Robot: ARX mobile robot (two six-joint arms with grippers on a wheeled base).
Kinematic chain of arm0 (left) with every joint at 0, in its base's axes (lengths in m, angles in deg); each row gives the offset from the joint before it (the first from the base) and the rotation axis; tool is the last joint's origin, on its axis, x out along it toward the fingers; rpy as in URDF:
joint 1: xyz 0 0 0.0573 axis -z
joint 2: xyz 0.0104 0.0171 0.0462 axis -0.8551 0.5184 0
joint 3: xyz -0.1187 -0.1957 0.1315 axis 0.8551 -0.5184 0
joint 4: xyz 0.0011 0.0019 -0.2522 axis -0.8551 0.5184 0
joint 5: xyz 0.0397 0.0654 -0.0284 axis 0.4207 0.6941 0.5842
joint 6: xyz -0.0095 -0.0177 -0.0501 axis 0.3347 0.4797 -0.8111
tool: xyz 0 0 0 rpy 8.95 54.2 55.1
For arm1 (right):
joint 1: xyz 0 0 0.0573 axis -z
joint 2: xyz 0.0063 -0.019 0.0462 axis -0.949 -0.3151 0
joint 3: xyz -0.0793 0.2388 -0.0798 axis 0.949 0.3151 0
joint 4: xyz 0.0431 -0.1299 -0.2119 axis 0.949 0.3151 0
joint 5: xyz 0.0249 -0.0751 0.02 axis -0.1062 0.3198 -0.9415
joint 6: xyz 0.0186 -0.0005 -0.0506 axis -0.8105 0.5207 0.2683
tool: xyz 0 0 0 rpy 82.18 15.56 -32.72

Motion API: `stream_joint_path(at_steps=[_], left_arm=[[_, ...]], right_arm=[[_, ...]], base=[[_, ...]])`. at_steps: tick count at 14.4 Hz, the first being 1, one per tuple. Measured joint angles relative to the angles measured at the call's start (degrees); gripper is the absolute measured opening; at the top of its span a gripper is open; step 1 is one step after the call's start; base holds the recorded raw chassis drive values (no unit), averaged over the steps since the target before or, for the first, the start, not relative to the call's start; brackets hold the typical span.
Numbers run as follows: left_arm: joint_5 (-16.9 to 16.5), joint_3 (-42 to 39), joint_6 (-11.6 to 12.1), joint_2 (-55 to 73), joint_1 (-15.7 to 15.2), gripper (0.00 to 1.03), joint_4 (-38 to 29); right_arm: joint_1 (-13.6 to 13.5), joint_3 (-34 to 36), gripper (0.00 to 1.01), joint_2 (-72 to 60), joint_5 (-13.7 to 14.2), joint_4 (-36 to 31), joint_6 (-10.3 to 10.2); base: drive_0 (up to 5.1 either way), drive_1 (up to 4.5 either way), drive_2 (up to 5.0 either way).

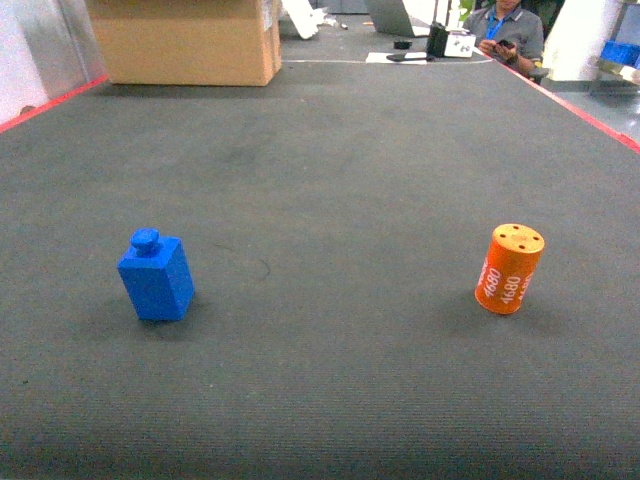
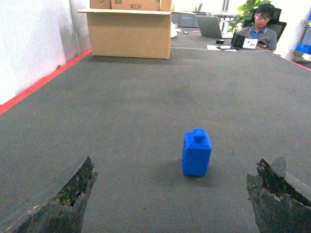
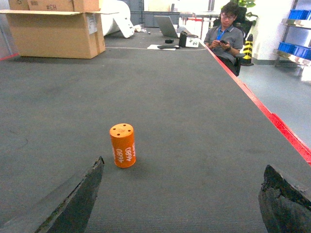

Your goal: Sort blue parts and orange caps into right shelf containers

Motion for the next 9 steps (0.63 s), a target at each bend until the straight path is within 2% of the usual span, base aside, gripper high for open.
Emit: stream_joint_path(at_steps=[5, 6, 7, 8, 9], left_arm=[[0.2, 0.0, 0.0, 0.0, 0.0, 0.98, 0.1], [8.3, 0.6, 2.0, 2.8, 3.9, 0.98, 1.8], [13.1, 1.2, 3.6, 8.8, 7.6, 0.98, -2.0], [15.3, 2.1, 4.2, 13.7, 8.9, 0.98, -7.1], [15.6, 3.9, 4.5, 19.6, 9.9, 0.98, -13.1]], right_arm=[[0.0, 0.0, 0.98, 0.0, 0.1, 0.2, 0.0], [-3.2, -1.4, 0.98, -3.4, 6.4, 4.4, 1.1], [-6.1, -2.1, 0.98, -9.6, 9.4, 1.6, 1.3], [-8.0, -3.0, 0.98, -14.2, 10.4, -3.2, 1.2], [-8.8, -4.9, 0.98, -19.8, 10.3, -8.9, 1.0]], base=[[0.0, 0.0, 0.0], [0.0, 0.0, 0.0], [0.0, 0.0, 0.0], [0.0, 0.0, 0.0], [0.0, 0.0, 0.0]])
